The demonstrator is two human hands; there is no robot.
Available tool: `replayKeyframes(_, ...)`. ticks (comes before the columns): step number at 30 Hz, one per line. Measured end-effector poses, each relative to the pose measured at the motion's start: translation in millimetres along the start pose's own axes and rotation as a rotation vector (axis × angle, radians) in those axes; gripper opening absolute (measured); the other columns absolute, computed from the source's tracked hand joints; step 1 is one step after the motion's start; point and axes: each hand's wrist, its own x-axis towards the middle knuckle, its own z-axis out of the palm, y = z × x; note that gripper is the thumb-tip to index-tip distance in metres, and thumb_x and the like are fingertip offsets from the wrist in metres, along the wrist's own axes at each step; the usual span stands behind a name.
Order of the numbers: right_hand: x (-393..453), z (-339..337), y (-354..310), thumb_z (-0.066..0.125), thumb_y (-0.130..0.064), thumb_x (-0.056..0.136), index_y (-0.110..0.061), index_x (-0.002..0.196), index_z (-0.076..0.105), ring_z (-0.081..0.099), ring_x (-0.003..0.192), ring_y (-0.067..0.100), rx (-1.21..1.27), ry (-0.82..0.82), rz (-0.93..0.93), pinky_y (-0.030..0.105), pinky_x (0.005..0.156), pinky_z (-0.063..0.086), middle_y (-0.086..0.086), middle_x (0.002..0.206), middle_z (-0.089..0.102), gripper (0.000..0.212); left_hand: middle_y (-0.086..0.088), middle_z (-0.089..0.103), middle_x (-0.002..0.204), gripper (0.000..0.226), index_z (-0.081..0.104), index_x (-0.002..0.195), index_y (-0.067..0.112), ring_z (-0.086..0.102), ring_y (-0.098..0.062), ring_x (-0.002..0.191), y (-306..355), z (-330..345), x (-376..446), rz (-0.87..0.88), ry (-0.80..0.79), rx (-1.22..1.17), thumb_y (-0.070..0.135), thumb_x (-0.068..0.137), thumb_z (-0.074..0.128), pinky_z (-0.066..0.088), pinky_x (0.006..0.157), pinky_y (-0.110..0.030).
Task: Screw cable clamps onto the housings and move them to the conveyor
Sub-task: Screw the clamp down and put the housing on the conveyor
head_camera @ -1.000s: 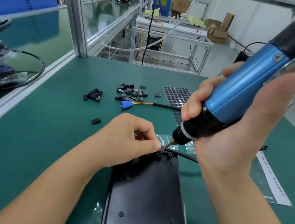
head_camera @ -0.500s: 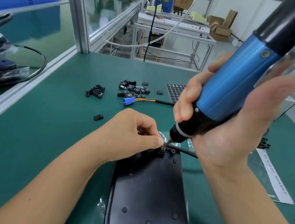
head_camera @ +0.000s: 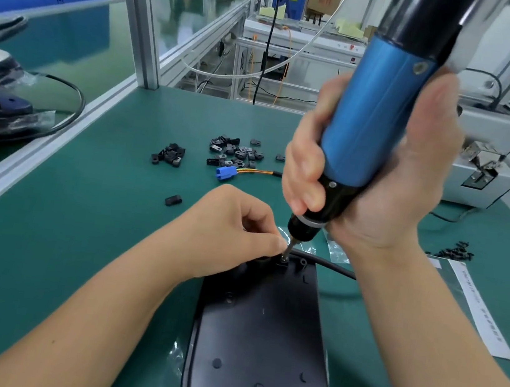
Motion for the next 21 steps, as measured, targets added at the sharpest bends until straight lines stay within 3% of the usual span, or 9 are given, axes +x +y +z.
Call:
replayKeyframes(6, 8, -2, 5, 0.059, -0.067, 0.061, -0.004, 0.087, 0.048, 0.045, 0.037, 0.013, 0.074, -0.127, 0.071, 0.021, 0.042, 0.042, 0.007, 0.057, 0.052, 0.07, -0.003, 0.065, 0.061, 0.019, 0.067, 0.057, 0.025, 0.05, -0.011, 0.046, -1, 0, 0, -0.012, 0.008, 0.004, 0.024, 0.076, 0.071, 0.043, 0.05, -0.019)
replayKeyframes(11, 10, -7, 3, 0.053, -0.056, 0.075, -0.001, 0.082, 0.046, 0.04, 0.031, 0.012, 0.213, -0.161, 0.088, 0.019, 0.037, 0.038, 0.009, 0.05, 0.047, 0.056, -0.009, 0.066, 0.064, 0.014, 0.069, 0.061, 0.02, 0.052, -0.013, 0.048, -2, 0, 1, 0.0, -0.012, 0.0, 0.022, 0.075, 0.071, 0.045, 0.053, -0.023)
replayKeyframes(14, 10, -8, 5, 0.033, -0.063, 0.083, -0.001, 0.08, 0.044, 0.039, 0.031, 0.012, 0.336, -0.175, 0.117, 0.018, 0.037, 0.035, 0.009, 0.049, 0.045, 0.063, -0.009, 0.066, 0.06, 0.017, 0.069, 0.06, 0.02, 0.053, -0.015, 0.048, -3, -3, -1, 0.021, -0.071, -0.006, 0.018, 0.076, 0.072, 0.045, 0.052, -0.024)
replayKeyframes(18, 11, -14, 5, -0.023, -0.071, 0.078, -0.003, 0.084, 0.043, 0.041, 0.035, 0.013, 0.245, -0.12, 0.084, 0.021, 0.041, 0.036, 0.006, 0.053, 0.047, 0.095, -0.01, 0.067, 0.066, 0.014, 0.07, 0.065, 0.017, 0.052, -0.014, 0.053, -5, -3, -1, 0.041, -0.063, -0.02, 0.018, 0.079, 0.072, 0.052, 0.056, -0.037)
replayKeyframes(21, 13, -19, -2, -0.021, -0.07, 0.082, -0.003, 0.087, 0.047, 0.044, 0.039, 0.014, 0.264, -0.015, -0.015, 0.022, 0.045, 0.037, 0.005, 0.056, 0.048, 0.096, -0.011, 0.067, 0.065, 0.013, 0.071, 0.067, 0.018, 0.053, -0.014, 0.054, -4, 0, -2, 0.04, -0.041, -0.02, 0.022, 0.079, 0.074, 0.055, 0.061, -0.043)
